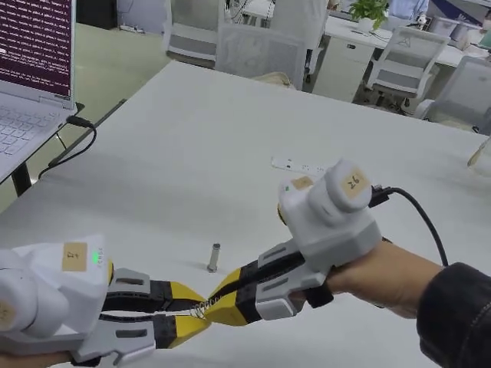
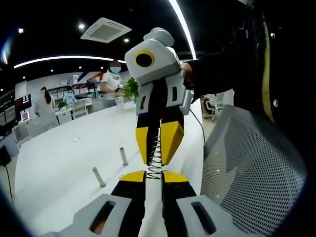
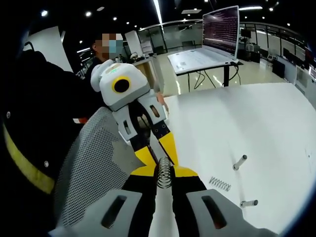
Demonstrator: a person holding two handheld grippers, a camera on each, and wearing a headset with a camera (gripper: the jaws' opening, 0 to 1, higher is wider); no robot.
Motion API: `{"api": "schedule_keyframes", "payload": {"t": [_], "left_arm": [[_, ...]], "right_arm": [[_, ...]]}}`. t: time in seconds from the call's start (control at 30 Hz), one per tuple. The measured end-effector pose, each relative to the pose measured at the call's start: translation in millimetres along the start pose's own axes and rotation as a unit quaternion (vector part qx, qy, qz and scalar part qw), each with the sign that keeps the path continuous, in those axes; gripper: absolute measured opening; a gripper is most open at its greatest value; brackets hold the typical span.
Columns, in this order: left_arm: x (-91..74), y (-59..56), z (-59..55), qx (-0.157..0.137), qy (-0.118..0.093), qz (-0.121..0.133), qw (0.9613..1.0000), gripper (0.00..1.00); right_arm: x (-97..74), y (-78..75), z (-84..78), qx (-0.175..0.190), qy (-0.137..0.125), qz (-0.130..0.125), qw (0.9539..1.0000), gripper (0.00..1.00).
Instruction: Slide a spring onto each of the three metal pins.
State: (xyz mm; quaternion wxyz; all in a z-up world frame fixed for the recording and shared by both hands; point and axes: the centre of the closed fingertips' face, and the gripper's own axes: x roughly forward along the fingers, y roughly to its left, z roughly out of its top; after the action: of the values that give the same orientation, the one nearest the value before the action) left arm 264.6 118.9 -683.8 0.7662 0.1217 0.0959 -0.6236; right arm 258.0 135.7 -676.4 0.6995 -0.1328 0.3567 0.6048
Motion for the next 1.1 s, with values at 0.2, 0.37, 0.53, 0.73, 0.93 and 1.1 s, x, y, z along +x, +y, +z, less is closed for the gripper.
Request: {"api": "schedule_keyframes", "payload": {"t": [0.2,0.37,0.53,0.73,0.93,1.1], "left_arm": [[0.1,0.1,-2.1,0.002,0.005,0.001,1.0000,0.06],[0.2,0.4,-4.1,0.003,0.011,0.002,0.9999,0.06],[0.3,-0.2,-5.6,0.004,0.014,0.000,0.9999,0.05],[0.3,-0.2,-5.8,0.006,0.015,0.001,0.9999,0.05],[-0.7,2.2,-6.8,0.001,0.014,0.007,0.9999,0.08],[-2.0,4.4,-10.7,-0.004,0.018,0.012,0.9998,0.14]], "right_arm": [[-5.8,-4.4,-4.0,-0.005,0.018,-0.006,0.9998,0.08],[-17.7,-12.1,-10.5,-0.014,0.040,-0.022,0.9989,0.08],[-36.5,-26.2,-20.2,-0.023,0.076,-0.045,0.9958,0.08],[-62.3,-45.1,-28.5,-0.035,0.120,-0.071,0.9895,0.08],[-83.2,-64.6,-29.9,-0.042,0.147,-0.093,0.9839,0.08],[-91.9,-73.5,-28.1,-0.037,0.146,-0.104,0.9831,0.08]]}}
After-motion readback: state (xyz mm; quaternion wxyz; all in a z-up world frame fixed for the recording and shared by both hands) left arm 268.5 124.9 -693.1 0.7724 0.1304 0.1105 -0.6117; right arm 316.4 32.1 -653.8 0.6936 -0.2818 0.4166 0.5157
